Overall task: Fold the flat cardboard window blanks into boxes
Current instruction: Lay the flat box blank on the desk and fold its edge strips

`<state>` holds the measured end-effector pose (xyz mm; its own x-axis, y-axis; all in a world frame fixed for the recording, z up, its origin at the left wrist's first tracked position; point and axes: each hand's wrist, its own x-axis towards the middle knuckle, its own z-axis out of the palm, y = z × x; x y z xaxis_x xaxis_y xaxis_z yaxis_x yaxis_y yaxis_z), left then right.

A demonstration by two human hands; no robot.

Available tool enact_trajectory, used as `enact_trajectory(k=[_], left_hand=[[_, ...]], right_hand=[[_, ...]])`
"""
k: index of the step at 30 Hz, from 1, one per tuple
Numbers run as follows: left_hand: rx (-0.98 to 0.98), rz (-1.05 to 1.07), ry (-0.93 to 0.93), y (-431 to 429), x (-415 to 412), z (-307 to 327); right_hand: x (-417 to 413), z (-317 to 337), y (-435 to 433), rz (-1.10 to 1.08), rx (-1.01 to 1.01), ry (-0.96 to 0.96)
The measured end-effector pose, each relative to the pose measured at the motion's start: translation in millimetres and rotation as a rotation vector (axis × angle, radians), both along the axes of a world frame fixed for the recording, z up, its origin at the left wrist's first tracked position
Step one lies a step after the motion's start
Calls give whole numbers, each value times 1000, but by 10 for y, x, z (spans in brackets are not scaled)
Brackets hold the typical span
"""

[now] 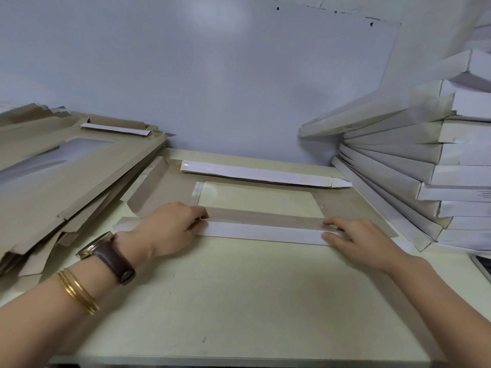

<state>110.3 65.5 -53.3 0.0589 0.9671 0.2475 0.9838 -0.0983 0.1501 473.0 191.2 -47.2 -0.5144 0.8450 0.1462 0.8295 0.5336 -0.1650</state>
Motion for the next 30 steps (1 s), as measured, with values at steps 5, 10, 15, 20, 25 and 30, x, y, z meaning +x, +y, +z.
enact_trajectory(k=[5, 10, 15, 20, 25, 30], left_hand=[[-59, 61, 85, 195, 38, 23], [30, -33, 191, 244, 98, -113], [-13, -160, 145, 260, 457, -307], [-158, -113, 78, 410, 807, -331], [-238, -105, 54, 458, 849, -356], [-272, -94, 50, 460, 765, -386]], right_hand=[[-112, 58, 148, -26, -49, -10], [-191, -48, 125, -56, -28, -77], [-595, -234, -73, 50, 88, -165], [-1178, -346, -284, 180, -78, -38], [-1358, -431, -312, 190, -207, -19], [-1246, -486, -257, 169, -204, -37]])
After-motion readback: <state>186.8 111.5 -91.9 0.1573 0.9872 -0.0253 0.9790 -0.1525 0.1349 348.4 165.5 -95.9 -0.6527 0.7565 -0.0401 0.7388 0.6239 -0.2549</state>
